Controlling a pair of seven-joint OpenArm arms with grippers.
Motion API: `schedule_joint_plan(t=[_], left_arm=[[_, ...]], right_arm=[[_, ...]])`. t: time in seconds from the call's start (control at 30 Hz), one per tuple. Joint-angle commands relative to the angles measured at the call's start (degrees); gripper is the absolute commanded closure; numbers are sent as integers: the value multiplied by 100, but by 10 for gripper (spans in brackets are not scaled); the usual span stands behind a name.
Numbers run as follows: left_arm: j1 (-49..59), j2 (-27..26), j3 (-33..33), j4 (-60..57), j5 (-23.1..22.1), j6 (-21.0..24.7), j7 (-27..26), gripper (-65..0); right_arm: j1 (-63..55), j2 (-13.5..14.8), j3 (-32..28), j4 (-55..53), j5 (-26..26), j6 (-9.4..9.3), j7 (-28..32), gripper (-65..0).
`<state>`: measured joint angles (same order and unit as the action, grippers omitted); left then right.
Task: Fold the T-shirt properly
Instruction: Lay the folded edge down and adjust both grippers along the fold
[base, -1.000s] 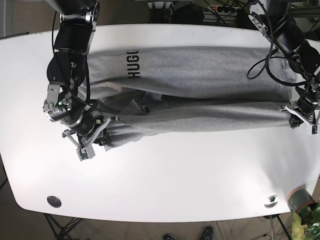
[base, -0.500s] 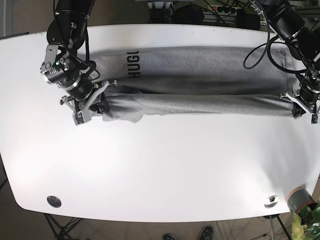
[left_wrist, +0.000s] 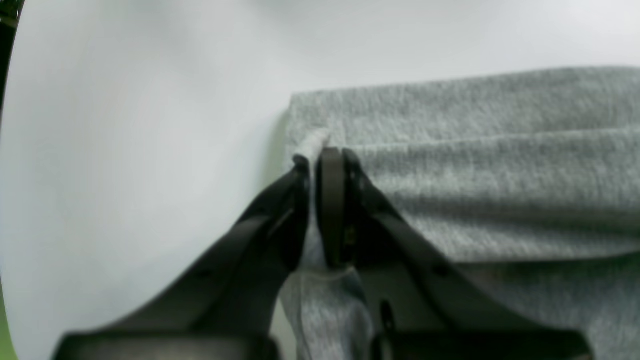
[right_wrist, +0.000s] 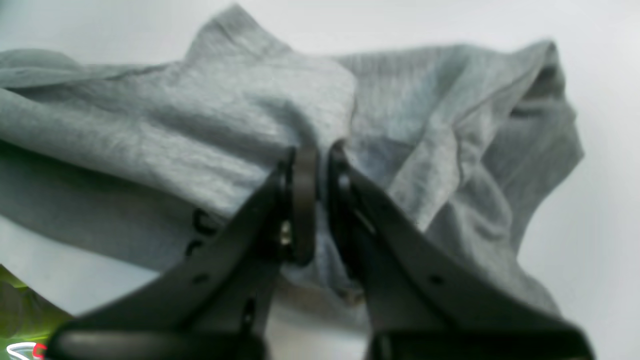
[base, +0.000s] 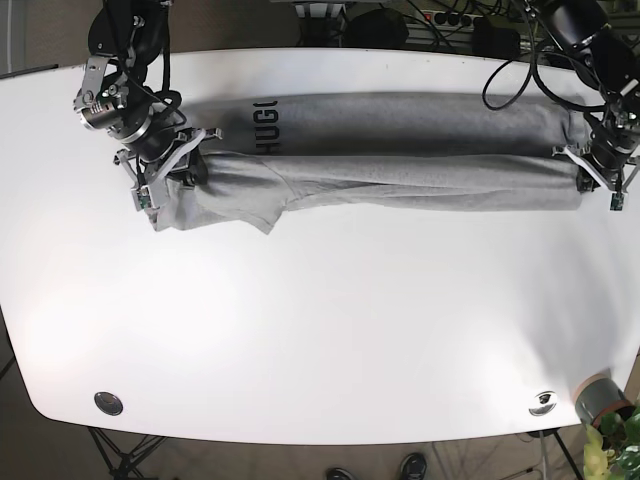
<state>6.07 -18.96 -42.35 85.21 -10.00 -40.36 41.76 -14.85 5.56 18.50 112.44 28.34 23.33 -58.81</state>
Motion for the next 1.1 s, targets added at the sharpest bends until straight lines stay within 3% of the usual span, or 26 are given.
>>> schedule_joint_plan(t=[0.0, 0.1, 0.13, 0.27, 0.37, 0.57, 0.73, 0.9, 1.07], left_arm=[[-39, -148, -25, 99, -15, 36, -119, 0], [101, -148, 19, 90, 2, 36, -119, -8], [136, -148, 19, 90, 2, 36, -119, -40], [154, -148, 19, 90, 2, 36, -119, -247], [154, -148, 19, 108, 2, 36, -119, -350], [31, -157, -7, 363, -33, 36, -119, -319], [-110, -104, 28, 653, -24, 36, -119, -319], [-268, -69, 310, 538, 2, 36, -119, -318], [-277, -69, 441, 204, 11, 36, -154, -318]], right_arm=[[48, 37, 18, 48, 37, 1, 100, -33], [39, 37, 9, -119, 37, -8, 100, -41], [39, 37, 18, -172, 37, -8, 100, -60], [-84, 55, 44, -172, 28, -8, 118, -254], [-154, 46, 387, 162, 63, -8, 118, -368], [162, 64, 625, 162, 1, -17, 100, -398], [698, 134, 642, -110, -491, -17, 83, -401], [1375, 151, 440, -1086, -1045, -8, 83, -398], [1780, 151, 493, -2044, -1106, 36, 197, -393]])
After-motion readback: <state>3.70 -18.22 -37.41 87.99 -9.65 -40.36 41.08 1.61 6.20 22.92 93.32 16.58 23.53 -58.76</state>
